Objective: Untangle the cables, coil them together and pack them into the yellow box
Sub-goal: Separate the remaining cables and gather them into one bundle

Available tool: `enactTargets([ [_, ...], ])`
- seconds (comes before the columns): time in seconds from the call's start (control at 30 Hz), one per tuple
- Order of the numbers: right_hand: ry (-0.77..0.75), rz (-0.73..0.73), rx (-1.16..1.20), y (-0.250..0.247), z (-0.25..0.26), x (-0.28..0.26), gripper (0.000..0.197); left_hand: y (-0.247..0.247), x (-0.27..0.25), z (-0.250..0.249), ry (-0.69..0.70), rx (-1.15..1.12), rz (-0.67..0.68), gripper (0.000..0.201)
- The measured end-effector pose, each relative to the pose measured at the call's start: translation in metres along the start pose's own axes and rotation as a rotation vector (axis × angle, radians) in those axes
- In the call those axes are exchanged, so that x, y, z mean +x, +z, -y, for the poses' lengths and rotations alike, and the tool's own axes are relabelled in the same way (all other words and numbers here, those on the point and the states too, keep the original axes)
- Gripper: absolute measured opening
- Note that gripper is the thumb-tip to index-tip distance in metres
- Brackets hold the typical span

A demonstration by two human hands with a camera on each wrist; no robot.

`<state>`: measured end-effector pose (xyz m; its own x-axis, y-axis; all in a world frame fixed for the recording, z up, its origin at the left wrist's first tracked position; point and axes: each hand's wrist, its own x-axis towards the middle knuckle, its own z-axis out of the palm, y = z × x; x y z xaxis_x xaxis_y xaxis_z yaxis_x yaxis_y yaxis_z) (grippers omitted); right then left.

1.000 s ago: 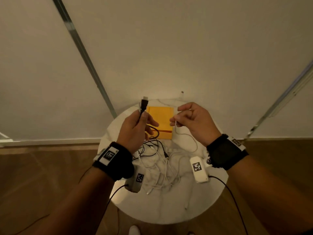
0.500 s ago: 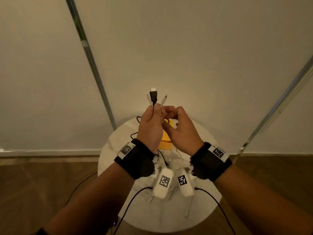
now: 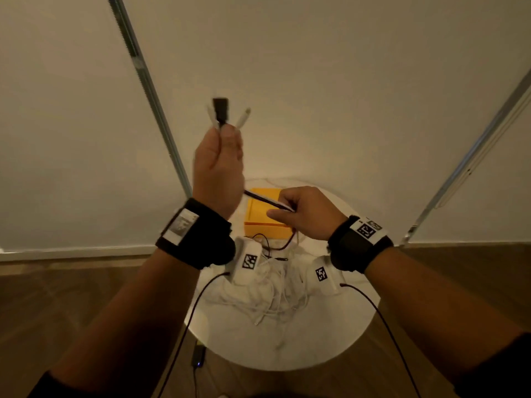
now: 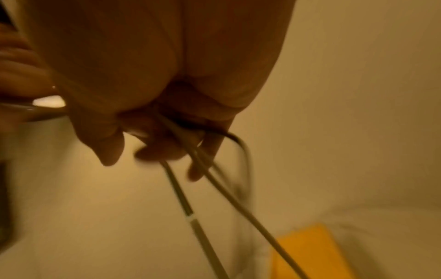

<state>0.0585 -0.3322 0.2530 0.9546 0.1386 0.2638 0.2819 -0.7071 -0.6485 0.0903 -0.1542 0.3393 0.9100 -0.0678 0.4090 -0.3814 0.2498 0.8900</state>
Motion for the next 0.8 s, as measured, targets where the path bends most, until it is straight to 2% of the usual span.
enactTargets([
  [0.1, 0.135, -0.052, 0.015, -0.004, -0.041, -0.008, 0.044, -0.023, 0.024, -0.018, 0.124, 0.008, -0.156, 0.025],
  [0.17, 0.234, -0.058, -0.030, -0.009, -0.068, -0.016, 0.047, -0.044, 0.039, -0.025, 0.219, 0.101, -0.235, 0.027],
  [0.27, 0.318, -0.084, -0.014, -0.018, -0.094, -0.026, 0.052, -0.064, 0.048, -0.017, 0.309, 0.370, -0.239, 0.032],
  [0.3, 0.305, -0.098, -0.003, -0.019, -0.095, -0.027, 0.051, -0.065, 0.046, -0.011, 0.314, 0.534, -0.203, 0.033],
  [0.37, 0.272, -0.124, 0.019, -0.018, -0.090, -0.021, 0.049, -0.054, 0.034, 0.005, 0.281, 0.790, -0.046, 0.038],
  [0.43, 0.236, -0.126, -0.020, -0.017, -0.074, -0.011, 0.047, -0.034, 0.016, 0.019, 0.188, 0.909, 0.166, 0.049],
  [0.53, 0.102, -0.089, -0.146, -0.015, -0.041, 0.007, 0.036, -0.008, -0.006, 0.040, 0.060, 1.060, 0.485, 0.073],
  [0.6, 0.030, -0.043, -0.232, -0.015, -0.019, 0.018, 0.034, 0.001, -0.013, 0.059, 0.006, 1.107, 0.619, 0.069],
  [0.63, -0.002, -0.011, -0.296, -0.017, -0.010, 0.022, 0.028, 0.002, -0.016, 0.068, 0.016, 1.108, 0.630, 0.060],
  [0.7, -0.042, 0.046, -0.361, -0.021, 0.000, 0.025, 0.014, -0.002, -0.015, 0.079, 0.054, 1.025, 0.530, 0.033],
  [0.73, -0.048, 0.061, -0.333, -0.024, -0.003, 0.025, 0.018, -0.006, -0.012, 0.081, 0.047, 0.967, 0.459, 0.026],
  [0.8, -0.025, 0.052, -0.250, -0.027, -0.011, 0.024, 0.034, -0.016, -0.005, 0.079, -0.018, 0.833, 0.357, 0.028],
])
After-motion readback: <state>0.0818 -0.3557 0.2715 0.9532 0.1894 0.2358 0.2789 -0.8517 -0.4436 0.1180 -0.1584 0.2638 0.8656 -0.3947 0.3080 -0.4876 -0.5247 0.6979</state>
